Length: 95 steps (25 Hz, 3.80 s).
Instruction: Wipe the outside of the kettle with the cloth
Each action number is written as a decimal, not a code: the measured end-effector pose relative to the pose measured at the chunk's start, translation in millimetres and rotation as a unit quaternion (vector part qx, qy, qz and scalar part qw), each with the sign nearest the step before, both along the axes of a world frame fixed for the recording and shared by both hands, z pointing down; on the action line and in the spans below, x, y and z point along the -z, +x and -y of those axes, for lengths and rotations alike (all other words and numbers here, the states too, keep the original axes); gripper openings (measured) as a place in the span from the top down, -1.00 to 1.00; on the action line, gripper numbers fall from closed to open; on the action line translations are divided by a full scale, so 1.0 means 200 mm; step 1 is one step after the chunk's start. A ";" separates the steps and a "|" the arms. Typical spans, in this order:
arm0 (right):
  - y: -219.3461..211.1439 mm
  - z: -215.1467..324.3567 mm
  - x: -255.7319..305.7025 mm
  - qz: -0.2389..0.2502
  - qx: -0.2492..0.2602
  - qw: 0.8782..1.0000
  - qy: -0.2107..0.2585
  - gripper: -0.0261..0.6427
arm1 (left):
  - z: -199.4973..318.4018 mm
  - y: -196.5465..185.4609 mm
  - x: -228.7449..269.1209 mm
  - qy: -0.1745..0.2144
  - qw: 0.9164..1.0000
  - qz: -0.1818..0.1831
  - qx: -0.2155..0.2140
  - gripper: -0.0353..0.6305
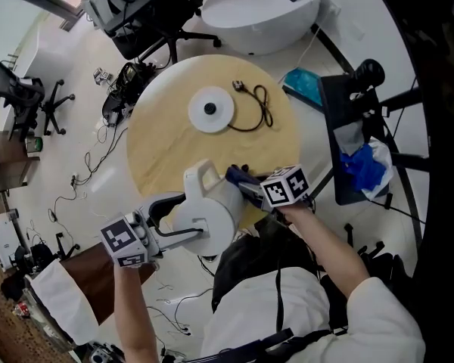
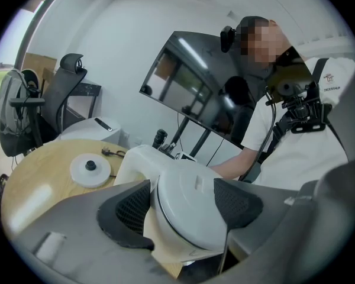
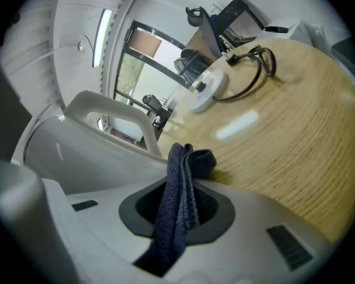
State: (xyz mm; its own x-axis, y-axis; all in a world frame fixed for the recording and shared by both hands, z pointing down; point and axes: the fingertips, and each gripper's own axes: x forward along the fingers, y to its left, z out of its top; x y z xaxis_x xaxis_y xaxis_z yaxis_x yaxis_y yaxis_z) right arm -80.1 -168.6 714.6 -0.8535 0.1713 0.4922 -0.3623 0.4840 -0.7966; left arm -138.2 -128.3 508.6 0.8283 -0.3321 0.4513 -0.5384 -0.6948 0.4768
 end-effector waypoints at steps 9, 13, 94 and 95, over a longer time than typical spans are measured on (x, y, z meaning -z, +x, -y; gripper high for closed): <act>-0.11 0.05 0.21 0.037 0.075 0.996 0.021 0.73 | 0.00 0.01 -0.02 -0.004 1.000 0.002 -0.005 -0.12; -0.19 0.07 0.46 0.092 0.077 0.993 0.016 0.73 | 0.00 0.00 -0.02 -0.004 1.000 -0.002 -0.004 -0.12; 0.77 -2.16 1.37 0.074 -0.279 0.912 0.291 0.72 | -2.00 0.28 0.38 0.111 0.911 0.029 0.395 0.89; 0.76 -2.17 1.37 0.078 -0.275 0.914 0.288 0.72 | -2.02 0.30 0.38 0.111 0.910 0.027 0.398 0.89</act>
